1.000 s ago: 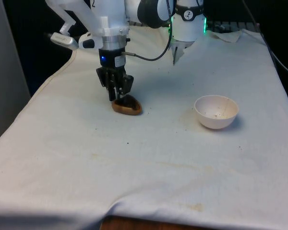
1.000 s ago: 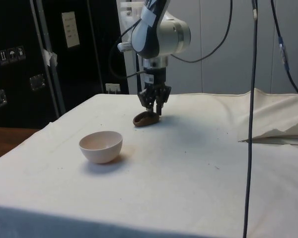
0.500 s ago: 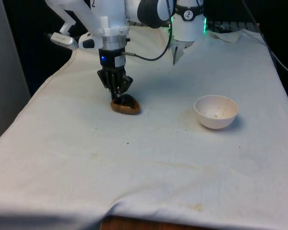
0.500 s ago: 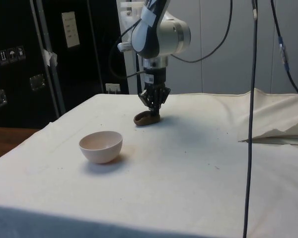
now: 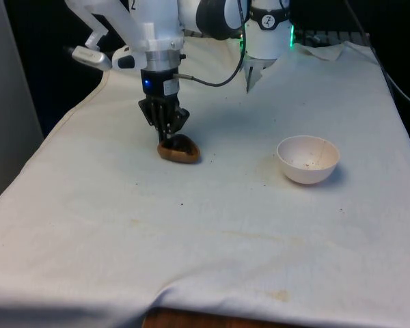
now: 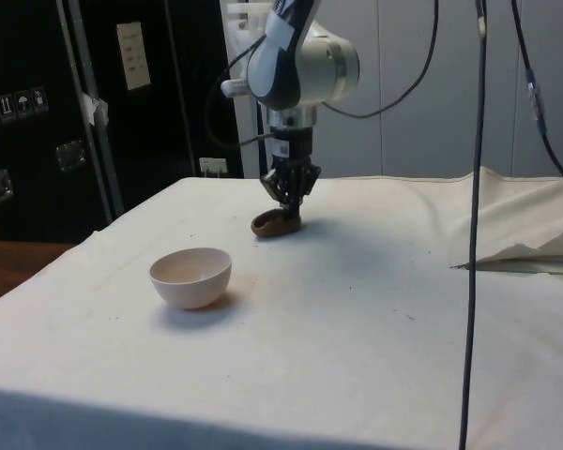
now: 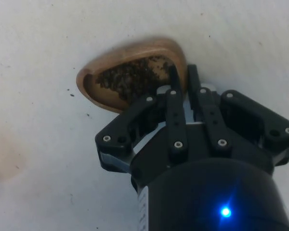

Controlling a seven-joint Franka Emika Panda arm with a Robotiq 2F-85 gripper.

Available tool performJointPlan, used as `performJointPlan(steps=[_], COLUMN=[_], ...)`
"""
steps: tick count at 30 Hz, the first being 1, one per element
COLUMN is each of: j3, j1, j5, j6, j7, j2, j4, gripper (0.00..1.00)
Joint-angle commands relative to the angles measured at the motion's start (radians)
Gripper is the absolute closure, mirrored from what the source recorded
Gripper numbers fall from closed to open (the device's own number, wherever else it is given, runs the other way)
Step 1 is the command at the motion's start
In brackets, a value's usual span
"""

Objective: Pour the coffee beans from the cup into the bowl.

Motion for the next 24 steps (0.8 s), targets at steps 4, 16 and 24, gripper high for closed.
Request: performJointPlan(steps=[4,16,24], j3=[-0.011,-0.012,-0.004], j1=[0.013,0.043,0.063], j5=[-0.011,-0.073,-0.145], j6=[-0.017,-0.057,-0.091], j7=[0.012,0.066,0.131], j2=[-0.028,-0.125,-0.186], j4=[-0.004,-0.038,-0.052], gripper=[1.00,1.00,1.00])
